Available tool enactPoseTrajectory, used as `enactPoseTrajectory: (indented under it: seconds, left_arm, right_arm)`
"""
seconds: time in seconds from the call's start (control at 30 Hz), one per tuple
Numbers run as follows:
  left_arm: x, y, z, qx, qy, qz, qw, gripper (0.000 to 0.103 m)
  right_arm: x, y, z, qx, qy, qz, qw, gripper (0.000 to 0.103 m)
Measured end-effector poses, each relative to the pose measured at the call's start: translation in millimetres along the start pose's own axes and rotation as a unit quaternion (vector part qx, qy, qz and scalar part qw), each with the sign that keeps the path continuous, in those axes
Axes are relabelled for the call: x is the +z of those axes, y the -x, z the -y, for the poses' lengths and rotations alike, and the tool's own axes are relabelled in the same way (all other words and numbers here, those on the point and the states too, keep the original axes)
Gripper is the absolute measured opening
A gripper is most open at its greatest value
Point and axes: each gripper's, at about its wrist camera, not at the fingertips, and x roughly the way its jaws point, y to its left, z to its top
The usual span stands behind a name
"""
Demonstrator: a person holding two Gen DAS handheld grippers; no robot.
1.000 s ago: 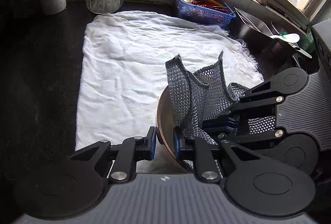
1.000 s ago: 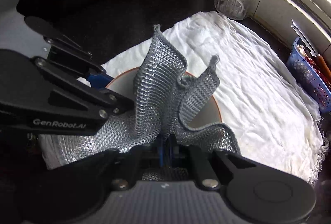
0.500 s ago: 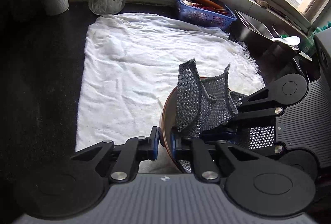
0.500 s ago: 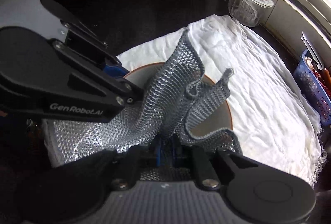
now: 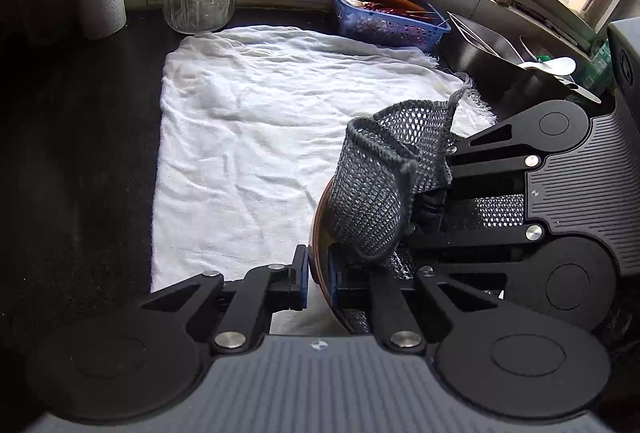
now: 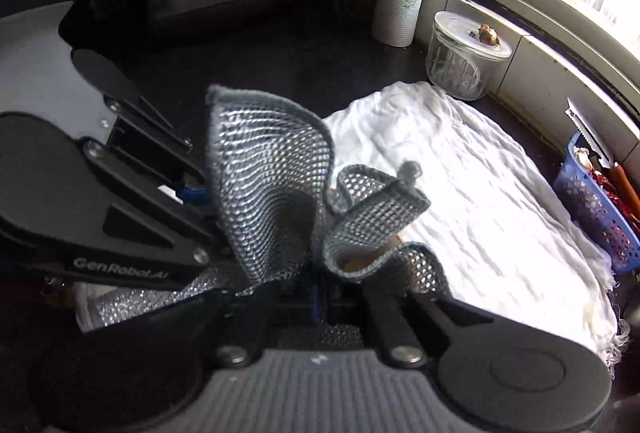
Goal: Clean bowl
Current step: 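Rub the mesh pad inside the bowl with the right gripper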
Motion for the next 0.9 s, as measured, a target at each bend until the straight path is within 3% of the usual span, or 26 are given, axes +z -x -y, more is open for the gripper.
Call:
enactPoseTrajectory:
  seconds: [0.17,0.37,0.6,0.8,0.9]
  left_arm:
    - [1,-1,-2,-0.001,0.015,-0.002,0.9999,0.009]
    - [5,-3,-2,-0.004,0.028,0.000,0.9996,0.009]
    - [6,-5,1,-0.003,0.031,-0.005,0.9995,0.008]
    - [-1,-8,9,-0.013,0.023,-0.015,0.9995,0.008]
    - [-1,-7,11,-0.014,0.021,-0.014,0.9996,0.008]
  right_arm:
    - [-2,5,1,-0.025,0.002,0.005,1.000,0.001]
    - [-9,8,2,-0.047,0.026,-0.048,0.997,0.000]
    - [-10,11,0,0.033,0.028,-0.126,0.991,0.004]
    - [-14,4,-1,0.095,-0.001,-0.130,0.987,0.004]
    - [-15,2,-5,0.105,-0.003,-0.125,0.987,0.004]
